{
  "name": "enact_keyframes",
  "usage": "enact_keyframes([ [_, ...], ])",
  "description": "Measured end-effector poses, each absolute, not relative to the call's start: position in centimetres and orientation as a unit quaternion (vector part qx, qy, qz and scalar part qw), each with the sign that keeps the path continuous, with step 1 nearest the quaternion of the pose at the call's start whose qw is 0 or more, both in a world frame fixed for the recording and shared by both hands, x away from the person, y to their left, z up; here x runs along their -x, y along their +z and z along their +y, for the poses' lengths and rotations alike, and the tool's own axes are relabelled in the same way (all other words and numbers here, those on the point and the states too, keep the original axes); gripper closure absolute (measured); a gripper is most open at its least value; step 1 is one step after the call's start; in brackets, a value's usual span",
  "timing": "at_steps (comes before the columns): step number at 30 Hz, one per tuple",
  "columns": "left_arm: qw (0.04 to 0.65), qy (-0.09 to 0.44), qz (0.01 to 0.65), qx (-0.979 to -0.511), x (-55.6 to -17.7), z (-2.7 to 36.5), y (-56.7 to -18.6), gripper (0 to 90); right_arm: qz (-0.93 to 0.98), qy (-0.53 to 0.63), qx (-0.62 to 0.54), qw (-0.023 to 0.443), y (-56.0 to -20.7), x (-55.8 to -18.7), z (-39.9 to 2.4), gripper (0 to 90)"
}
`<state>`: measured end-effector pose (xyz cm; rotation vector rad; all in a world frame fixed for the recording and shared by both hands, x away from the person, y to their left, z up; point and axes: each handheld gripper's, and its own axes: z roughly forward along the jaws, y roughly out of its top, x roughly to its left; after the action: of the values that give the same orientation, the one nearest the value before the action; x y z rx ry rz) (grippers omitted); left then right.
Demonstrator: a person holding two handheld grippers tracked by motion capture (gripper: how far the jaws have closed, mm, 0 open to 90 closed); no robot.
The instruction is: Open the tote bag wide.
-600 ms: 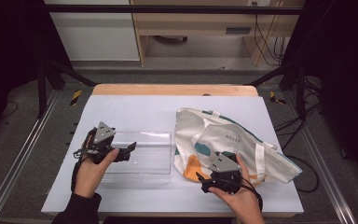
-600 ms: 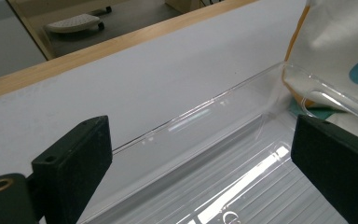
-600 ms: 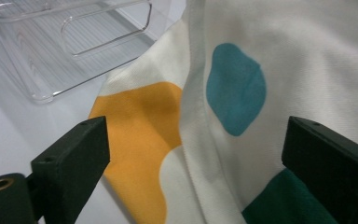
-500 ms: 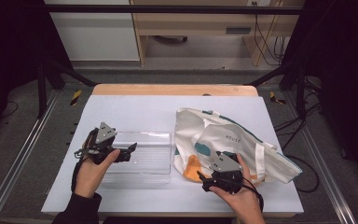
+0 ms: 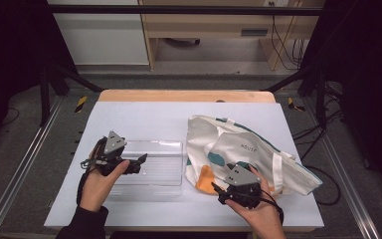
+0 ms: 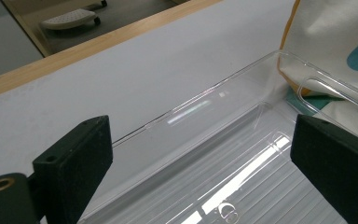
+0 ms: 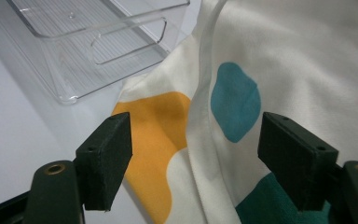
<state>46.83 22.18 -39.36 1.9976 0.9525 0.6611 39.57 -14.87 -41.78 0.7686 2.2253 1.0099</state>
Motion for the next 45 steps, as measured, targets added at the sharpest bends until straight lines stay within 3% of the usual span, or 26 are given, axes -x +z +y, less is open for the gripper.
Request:
enact_keyframes([
  [6, 0.398, 0.263, 0.370, -0.798, -46.7, 22.7, -38.9, 5.8, 0.841, 0.353, -0.296, 0.284, -40.4, -39.2, -15.2, 22.2],
  [11, 0.403, 0.268, 0.382, -0.788, -46.8, 23.7, -38.8, 6.0, 0.834, 0.346, -0.281, 0.325, -36.9, -39.2, -16.1, 36.7],
  [13, 0.402, 0.268, 0.381, -0.788, -46.9, 23.8, -38.7, 6.0, 0.835, 0.342, -0.279, 0.329, -36.2, -39.4, -16.3, 37.3],
  [19, 0.399, 0.267, 0.388, -0.787, -46.9, 24.4, -38.5, 6.1, 0.827, 0.307, -0.302, 0.362, -32.7, -41.6, -19.2, 50.4],
  [20, 0.404, 0.270, 0.382, -0.786, -47.0, 24.4, -38.6, 6.1, 0.827, 0.307, -0.302, 0.362, -32.7, -41.6, -19.2, 50.4],
  [21, 0.400, 0.267, 0.390, -0.786, -46.9, 24.5, -38.5, 6.1, 0.824, 0.305, -0.308, 0.366, -32.4, -42.0, -20.1, 58.4],
  [23, 0.401, 0.265, 0.389, -0.786, -46.9, 24.7, -38.5, 6.1, 0.823, 0.285, -0.324, 0.370, -32.5, -42.5, -20.8, 61.4],
  [35, 0.402, 0.269, 0.391, -0.783, -46.8, 25.2, -38.1, 6.5, 0.813, 0.266, -0.356, 0.375, -33.9, -43.0, -22.2, 73.9],
  [40, 0.401, 0.270, 0.392, -0.783, -46.8, 25.3, -38.1, 6.5, 0.820, 0.275, -0.352, 0.357, -34.2, -42.4, -22.1, 86.3],
  [45, 0.401, 0.270, 0.392, -0.783, -46.8, 25.3, -38.1, 6.5, 0.827, 0.296, -0.345, 0.331, -34.9, -41.0, -21.8, 88.1],
])
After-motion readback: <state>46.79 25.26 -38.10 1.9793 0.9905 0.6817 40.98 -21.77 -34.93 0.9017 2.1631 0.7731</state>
